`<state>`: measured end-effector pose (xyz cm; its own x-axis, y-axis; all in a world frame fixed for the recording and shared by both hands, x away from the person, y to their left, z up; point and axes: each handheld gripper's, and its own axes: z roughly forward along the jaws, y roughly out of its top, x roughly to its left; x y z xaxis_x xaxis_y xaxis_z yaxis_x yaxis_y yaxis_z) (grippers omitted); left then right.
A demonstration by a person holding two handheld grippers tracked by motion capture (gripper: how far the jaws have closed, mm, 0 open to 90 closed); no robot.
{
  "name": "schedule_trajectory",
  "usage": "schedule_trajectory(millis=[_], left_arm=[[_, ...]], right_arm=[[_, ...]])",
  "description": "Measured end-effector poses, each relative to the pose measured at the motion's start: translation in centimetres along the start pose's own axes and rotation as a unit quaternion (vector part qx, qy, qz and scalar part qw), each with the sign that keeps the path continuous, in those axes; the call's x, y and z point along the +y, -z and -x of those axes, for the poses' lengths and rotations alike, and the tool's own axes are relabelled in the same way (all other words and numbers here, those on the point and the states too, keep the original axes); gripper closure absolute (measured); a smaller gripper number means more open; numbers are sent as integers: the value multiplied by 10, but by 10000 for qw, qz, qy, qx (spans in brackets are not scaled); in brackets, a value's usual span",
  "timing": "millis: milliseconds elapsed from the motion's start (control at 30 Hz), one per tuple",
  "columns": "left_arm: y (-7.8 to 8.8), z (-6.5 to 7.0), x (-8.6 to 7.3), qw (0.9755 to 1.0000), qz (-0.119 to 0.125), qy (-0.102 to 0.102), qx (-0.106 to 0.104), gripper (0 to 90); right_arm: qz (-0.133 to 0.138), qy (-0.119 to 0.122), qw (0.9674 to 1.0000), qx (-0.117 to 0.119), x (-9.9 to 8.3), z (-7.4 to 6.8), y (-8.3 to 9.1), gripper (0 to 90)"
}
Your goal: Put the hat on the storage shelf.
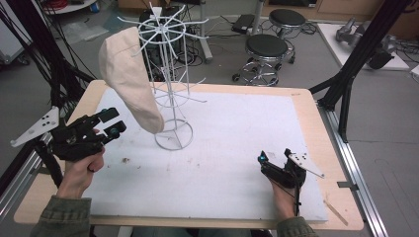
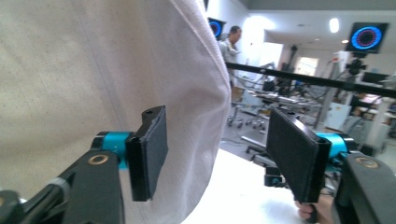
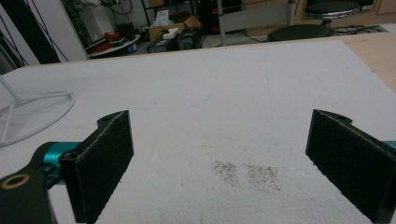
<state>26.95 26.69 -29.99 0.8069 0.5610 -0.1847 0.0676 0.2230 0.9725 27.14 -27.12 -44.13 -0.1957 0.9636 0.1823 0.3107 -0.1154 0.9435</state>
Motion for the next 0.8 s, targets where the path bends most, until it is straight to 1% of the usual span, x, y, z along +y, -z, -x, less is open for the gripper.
schedule_trajectory(millis=[33,267,367,500,667,800], left_arm=[[2,1,-1,10000,-11,41,7,371],[16,4,-10,9990,-174,67,403,323],[21,6,-14,9985,-198,50,505,304],[23,7,-20,9976,-281,29,638,268],[25,7,-29,9951,-343,13,925,241],[27,5,-38,9938,-368,35,1053,217]], right_arm=[[1,4,10000,2,0,0,0,66],[13,18,10000,10,0,0,2,66],[13,20,10000,19,-1,0,2,66],[0,-1,10000,38,-1,0,3,66],[6,-15,10000,32,-1,0,3,66],[3,12,10000,49,-1,0,4,66]])
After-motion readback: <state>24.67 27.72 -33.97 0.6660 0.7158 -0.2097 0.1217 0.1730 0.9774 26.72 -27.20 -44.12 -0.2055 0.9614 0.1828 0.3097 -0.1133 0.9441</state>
